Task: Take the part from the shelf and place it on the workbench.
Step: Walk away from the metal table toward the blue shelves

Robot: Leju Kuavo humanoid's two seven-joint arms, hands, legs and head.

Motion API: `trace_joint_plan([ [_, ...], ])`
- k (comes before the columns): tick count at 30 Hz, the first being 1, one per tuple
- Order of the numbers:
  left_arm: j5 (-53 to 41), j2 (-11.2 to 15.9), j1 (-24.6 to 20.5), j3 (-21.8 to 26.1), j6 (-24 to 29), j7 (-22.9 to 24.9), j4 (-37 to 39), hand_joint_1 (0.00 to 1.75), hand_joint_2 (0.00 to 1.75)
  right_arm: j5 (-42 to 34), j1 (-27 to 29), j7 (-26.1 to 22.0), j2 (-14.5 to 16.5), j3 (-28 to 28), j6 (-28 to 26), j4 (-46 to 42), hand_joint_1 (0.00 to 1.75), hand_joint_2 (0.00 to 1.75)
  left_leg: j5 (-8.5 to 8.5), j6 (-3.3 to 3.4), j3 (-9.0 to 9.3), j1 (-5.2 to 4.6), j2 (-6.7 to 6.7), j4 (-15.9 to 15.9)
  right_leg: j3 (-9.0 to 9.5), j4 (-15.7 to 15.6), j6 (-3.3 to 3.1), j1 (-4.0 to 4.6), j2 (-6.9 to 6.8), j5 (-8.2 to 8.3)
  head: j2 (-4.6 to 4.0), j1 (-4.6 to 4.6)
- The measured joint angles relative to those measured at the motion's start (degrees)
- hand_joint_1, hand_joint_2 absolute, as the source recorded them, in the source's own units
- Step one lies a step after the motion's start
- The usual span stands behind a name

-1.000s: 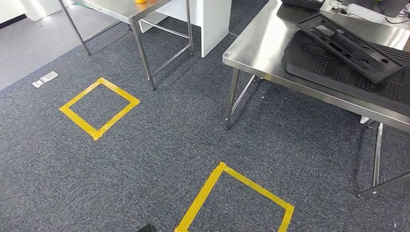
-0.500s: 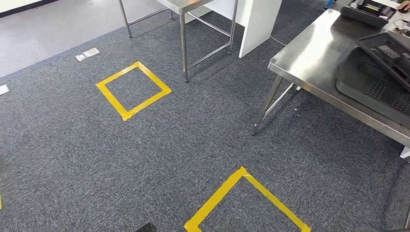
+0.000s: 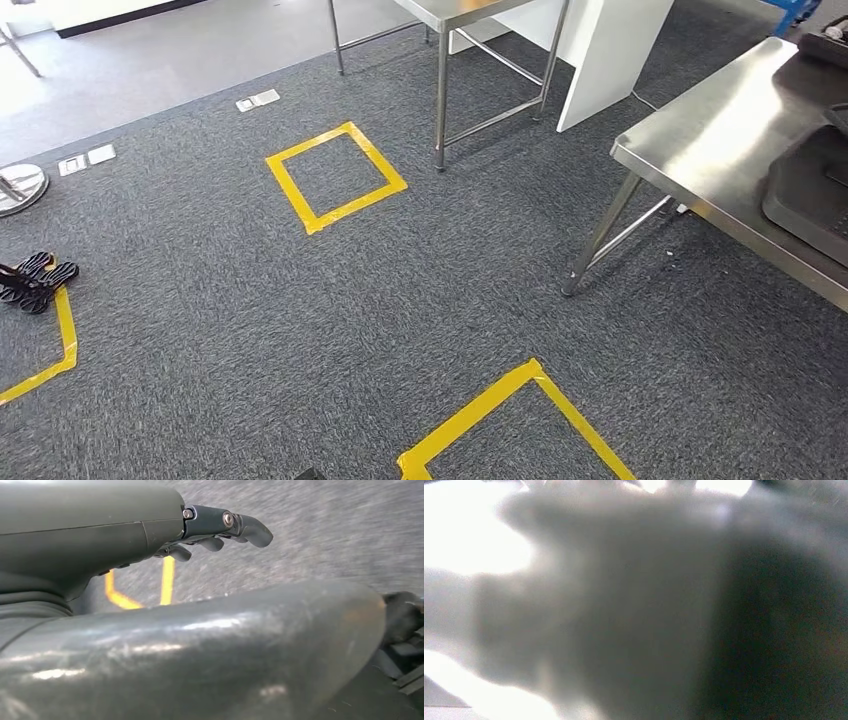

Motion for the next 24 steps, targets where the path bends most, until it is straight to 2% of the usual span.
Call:
trace_joint_plan([
  [1,0.53,0.01,0.05,0.25,0.05,0.70,0.01,0.00,0.00,0.00,-0.02,0.05,0.04,0.00,-0.03,0.00,0.00,0.00,1.64,-0.01,2.16,0.04,0.78,-3.45,0.09,0.02,0.06,-0.02,-0.72,-0.07,0.01,-0.02],
  [2,0.98,-0.02,-0.01,0.52,0.19,1.22,0.01,0.00,0.00,0.00,-0.03,0.10,0.07,0.00,-0.05,0.00,0.00,0.00,3.01,0.00,4.64,-0.06,2.25,-7.57,0.16,0.06,0.22,0.12,-1.41,-0.22,0.00,-0.05],
  [3,1.24,-0.05,-0.08,0.77,0.36,1.39,0.01,0.00,0.00,0.00,-0.04,0.14,0.10,0.00,-0.05,0.00,0.00,0.00,4.05,0.18,6.61,-0.16,3.33,-10.99,0.15,0.15,0.46,0.34,-2.04,-0.42,0.00,-0.03],
  [4,1.37,-0.08,-0.15,0.97,0.61,1.36,0.00,0.00,0.00,0.00,-0.05,0.16,0.12,0.00,-0.05,0.00,0.00,0.00,4.53,0.43,7.78,-0.31,4.07,-13.13,0.23,0.21,0.75,0.55,-2.62,-0.60,0.00,0.10],
  [5,1.45,-0.11,-0.17,1.12,0.74,1.13,-0.01,0.00,0.00,-0.06,-0.10,0.29,0.11,0.00,-0.10,0.00,0.00,0.00,4.56,0.74,8.13,-0.53,4.18,-14.00,0.30,0.23,1.04,0.72,-3.19,-0.72,0.00,0.24],
  [7,1.39,-0.17,0.03,1.36,0.26,-0.11,-0.02,0.00,0.00,-0.43,-0.32,0.83,0.11,-0.02,-0.38,0.00,0.00,0.00,4.89,1.58,7.78,-0.70,2.63,-14.20,0.42,0.27,1.59,0.60,-4.06,-0.84,0.01,0.43],
  [8,1.31,-0.26,0.13,1.43,-0.24,-0.89,-0.05,0.00,0.00,-0.66,-0.41,1.13,0.13,-0.03,-0.56,0.00,0.00,0.00,5.13,2.00,7.64,-0.68,1.87,-14.35,0.19,0.76,1.81,0.42,-3.36,-1.24,0.00,0.48],
  [9,1.25,-0.39,0.17,1.47,-0.79,-1.59,-0.10,0.00,0.00,-0.85,-0.42,1.31,0.14,-0.04,-0.69,0.00,0.00,0.00,5.41,2.44,7.50,-0.58,1.14,-14.50,-0.45,2.10,1.90,0.26,-1.94,-2.10,0.00,0.52],
  [11,1.30,-0.77,0.14,1.56,-1.44,-2.54,-0.28,0.00,0.00,-0.99,-0.23,1.39,0.15,-0.05,-0.75,0.01,0.00,0.00,5.83,3.08,7.11,-0.46,-0.43,-14.62,-3.49,8.55,1.67,-0.03,2.00,-5.27,0.00,0.75],
  [12,1.32,-0.94,0.17,1.60,-1.65,-2.92,-0.37,0.00,0.00,-1.02,-0.11,1.39,0.15,-0.05,-0.75,0.02,0.00,0.00,5.97,3.29,6.89,-0.47,-1.26,-14.62,-5.49,12.60,1.56,-0.08,3.13,-6.85,0.00,0.80],
  [13,1.34,-1.06,0.25,1.64,-1.78,-3.21,-0.42,0.00,0.00,-1.04,-0.02,1.39,0.15,-0.06,-0.75,0.02,0.00,0.00,6.09,3.41,6.71,-0.50,-2.19,-14.61,-7.16,15.84,1.62,-0.09,3.71,-7.87,-0.01,0.83],
  [14,1.30,-1.11,0.39,1.67,-1.85,-3.44,-0.44,0.00,0.00,-1.05,0.02,1.39,0.15,-0.07,-0.75,0.02,0.00,0.00,6.19,3.46,6.61,-0.53,-3.05,-14.61,-7.91,17.12,1.87,-0.09,3.93,-7.98,-0.01,0.81],
  [15,1.19,-1.13,0.55,1.69,-1.87,-3.70,-0.46,0.00,0.00,-1.08,0.04,1.39,0.15,-0.08,-0.75,0.02,0.00,0.00,6.31,3.42,6.55,-0.55,-3.94,-14.60,-7.51,16.06,2.28,-0.09,4.12,-7.15,-0.01,0.81],
  [16,1.07,-1.14,0.66,1.71,-1.82,-3.94,-0.48,0.00,0.00,-1.11,0.04,1.38,0.15,-0.10,-0.75,0.02,0.00,0.00,6.44,3.33,6.53,-0.55,-4.82,-14.60,-6.02,12.84,2.69,-0.10,4.49,-5.59,-0.01,0.80],
  [17,0.96,-1.19,0.71,1.71,-1.77,-4.14,-0.50,0.00,0.00,-1.14,0.04,1.38,0.14,-0.13,-0.75,0.02,0.00,0.00,6.59,3.16,6.51,-0.52,-5.65,-14.60,-3.92,8.44,2.95,-0.16,5.59,-3.84,-0.01,0.84],
  [18,0.88,-1.24,0.73,1.71,-1.72,-4.29,-0.53,0.00,0.00,-1.15,0.03,1.37,0.12,-0.16,-0.75,0.02,0.00,0.00,6.74,2.92,6.47,-0.60,-6.44,-14.57,-2.09,4.48,2.92,-0.11,6.76,-2.36,-0.01,0.85],
  [19,0.88,-1.31,0.72,1.71,-1.69,-4.32,-0.55,0.00,0.00,-1.16,-0.02,1.37,0.09,-0.20,-0.75,0.02,0.00,0.00,6.88,2.66,6.37,-0.66,-7.04,-14.56,-0.87,1.82,2.70,-0.06,7.63,-1.43,-0.01,0.85],
  [20,0.89,-1.37,0.74,1.71,-1.70,-4.33,-0.56,0.00,0.00,-1.17,-0.10,1.36,0.06,-0.23,-0.76,0.02,0.00,0.00,7.02,2.36,6.27,-0.69,-7.55,-14.57,-0.33,0.53,2.33,0.06,8.20,-1.02,-0.01,0.83],
  [22,1.10,-1.42,0.89,1.75,-1.87,-4.38,-0.56,0.00,0.00,-1.18,-0.30,1.32,0.03,-0.26,-0.79,0.02,0.00,0.00,7.34,1.74,6.02,-0.62,-8.31,-14.67,-0.20,0.31,1.57,0.21,7.21,-0.67,0.00,0.78],
  [23,1.27,-1.43,1.01,1.84,-2.08,-4.55,-0.56,0.00,0.00,-1.18,-0.34,1.21,0.02,-0.26,-0.81,0.01,0.00,0.00,7.23,1.54,5.76,-0.57,-7.77,-14.42,-0.03,0.13,1.22,0.09,6.60,-0.44,-0.01,0.78],
  [24,1.49,-1.44,1.11,1.95,-2.42,-4.91,-0.56,0.00,0.00,-1.18,-0.29,1.02,0.02,-0.27,-0.83,0.01,0.00,0.00,6.46,1.34,5.22,-0.60,-6.42,-13.42,0.12,-0.06,0.84,-0.06,5.84,-0.19,-0.01,0.68],
])
